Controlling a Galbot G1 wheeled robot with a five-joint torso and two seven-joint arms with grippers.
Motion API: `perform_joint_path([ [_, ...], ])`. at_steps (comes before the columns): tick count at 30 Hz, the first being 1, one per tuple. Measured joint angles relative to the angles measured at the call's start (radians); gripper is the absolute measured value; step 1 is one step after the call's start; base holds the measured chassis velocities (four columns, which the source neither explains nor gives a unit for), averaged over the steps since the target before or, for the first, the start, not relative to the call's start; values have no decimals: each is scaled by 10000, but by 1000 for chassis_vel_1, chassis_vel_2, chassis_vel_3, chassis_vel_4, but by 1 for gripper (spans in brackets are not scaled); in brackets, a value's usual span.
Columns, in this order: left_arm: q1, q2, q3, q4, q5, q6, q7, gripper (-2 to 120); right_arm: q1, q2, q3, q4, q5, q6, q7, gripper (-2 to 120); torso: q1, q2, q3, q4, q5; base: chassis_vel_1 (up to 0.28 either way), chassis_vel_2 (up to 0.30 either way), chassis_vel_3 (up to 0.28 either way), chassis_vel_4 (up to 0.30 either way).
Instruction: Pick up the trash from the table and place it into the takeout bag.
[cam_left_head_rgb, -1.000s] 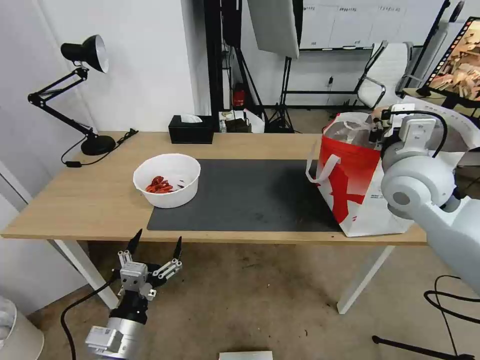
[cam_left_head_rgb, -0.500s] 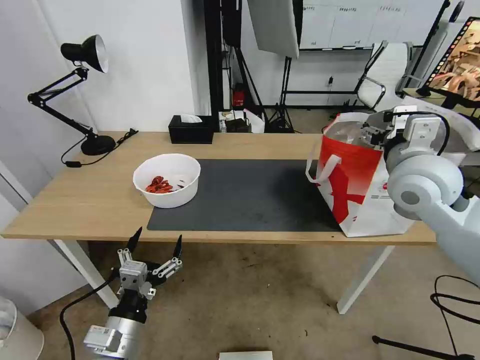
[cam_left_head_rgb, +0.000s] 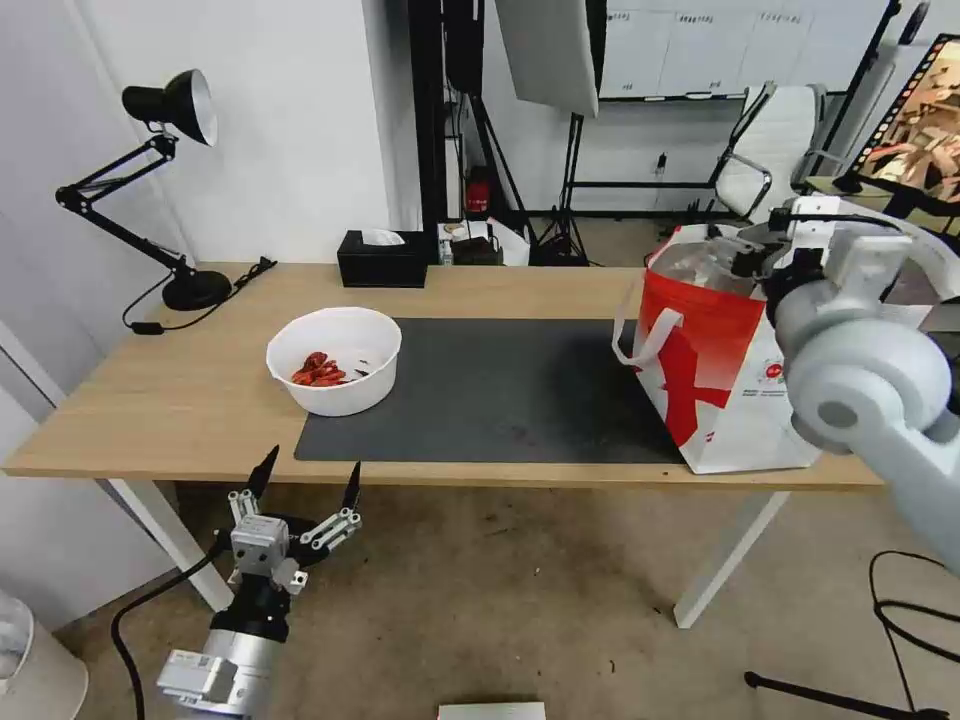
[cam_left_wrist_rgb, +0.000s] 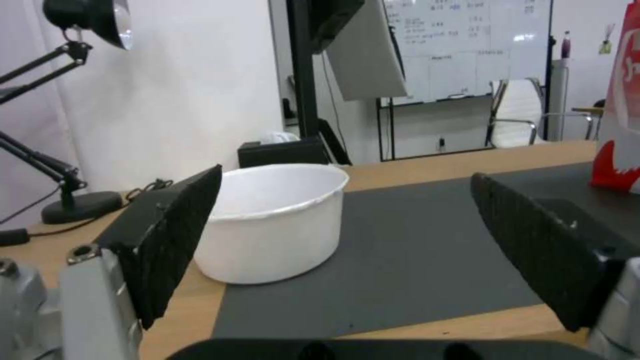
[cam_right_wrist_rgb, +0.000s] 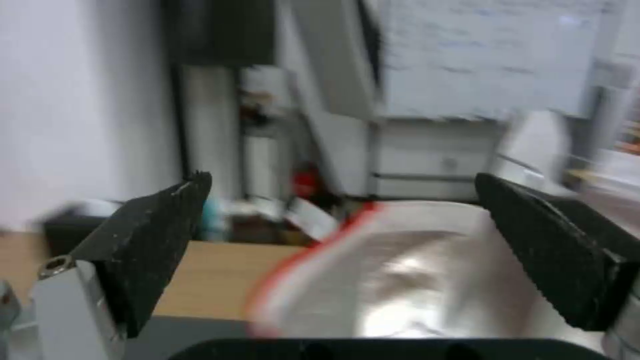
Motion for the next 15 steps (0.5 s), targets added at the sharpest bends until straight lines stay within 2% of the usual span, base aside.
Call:
perform_joint_path([
  [1,0,0,0,0,0,0,0,100,0,0,0,0,0,0,0,100,0,0,0,0,0,0,0,0,0],
  [4,251,-293,-198,-170,77,-171,-5,100,-1259,471,285,234,-528,1458,-1539,100,0,-1,1,10,6,0,0,0,0],
  [5,251,-293,-198,-170,77,-171,-5,100,-1259,471,285,234,-528,1458,-1539,100,0,-1,1,10,6,0,0,0,0],
  [7,288,-375,-258,-238,87,-197,-13,100,-2745,821,965,530,-1111,2145,-2612,100,0,-1,0,8,0,0,0,0,0],
  [9,287,-378,-260,-240,87,-198,-13,100,-3194,905,1160,590,-1339,2270,-2822,100,0,-1,0,6,1,0,0,0,0],
  [11,278,-377,-250,-225,90,-241,-17,100,-5628,1461,2343,723,-2517,2859,-3891,100,-1,-2,0,1,7,0,0,0,0],
  [12,278,-377,-250,-225,90,-241,-17,100,-5628,1461,2343,723,-2517,2859,-3891,100,-1,-2,0,1,7,0,0,0,0],
  [15,212,-343,-178,-126,88,-267,-20,100,-7526,2117,3307,702,-3625,3488,-4479,100,-1,-1,-1,3,2,0,0,0,0],
])
